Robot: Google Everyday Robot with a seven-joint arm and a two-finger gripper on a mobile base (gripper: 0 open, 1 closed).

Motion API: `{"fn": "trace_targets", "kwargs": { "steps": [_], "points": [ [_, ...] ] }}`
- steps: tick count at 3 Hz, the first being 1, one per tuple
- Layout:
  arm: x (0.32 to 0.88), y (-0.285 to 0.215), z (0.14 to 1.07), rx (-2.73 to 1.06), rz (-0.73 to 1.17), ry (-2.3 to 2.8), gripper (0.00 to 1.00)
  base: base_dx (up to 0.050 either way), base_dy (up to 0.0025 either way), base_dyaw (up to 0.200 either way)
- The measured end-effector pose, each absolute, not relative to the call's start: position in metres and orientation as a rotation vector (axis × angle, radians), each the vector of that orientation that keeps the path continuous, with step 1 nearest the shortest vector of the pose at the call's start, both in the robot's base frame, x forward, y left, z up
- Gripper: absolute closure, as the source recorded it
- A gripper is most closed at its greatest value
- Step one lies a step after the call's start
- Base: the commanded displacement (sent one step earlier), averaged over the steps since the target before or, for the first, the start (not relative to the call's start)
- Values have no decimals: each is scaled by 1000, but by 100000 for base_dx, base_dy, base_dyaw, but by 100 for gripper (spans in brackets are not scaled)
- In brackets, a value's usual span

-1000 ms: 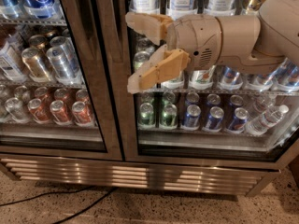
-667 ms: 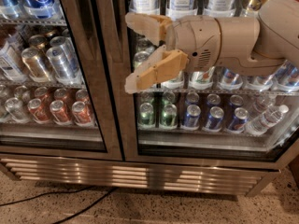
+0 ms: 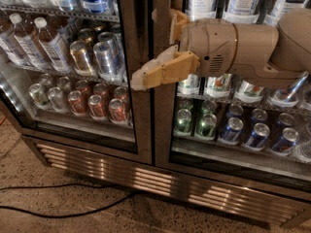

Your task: Open right fridge door

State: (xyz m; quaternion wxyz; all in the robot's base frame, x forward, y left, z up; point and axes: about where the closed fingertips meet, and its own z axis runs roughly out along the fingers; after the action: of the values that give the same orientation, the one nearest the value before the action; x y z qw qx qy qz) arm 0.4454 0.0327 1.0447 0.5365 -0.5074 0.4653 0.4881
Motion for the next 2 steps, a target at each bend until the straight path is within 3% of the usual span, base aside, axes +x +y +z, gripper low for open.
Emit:
{"fn": "trace_targets", "kwargs": {
  "steps": [1, 2],
  "points": [
    [445, 33, 1045, -1208, 1162, 1108, 0, 0, 0, 0],
    [445, 33, 1045, -1208, 1162, 1108, 19, 0, 0, 0]
  ]
}}
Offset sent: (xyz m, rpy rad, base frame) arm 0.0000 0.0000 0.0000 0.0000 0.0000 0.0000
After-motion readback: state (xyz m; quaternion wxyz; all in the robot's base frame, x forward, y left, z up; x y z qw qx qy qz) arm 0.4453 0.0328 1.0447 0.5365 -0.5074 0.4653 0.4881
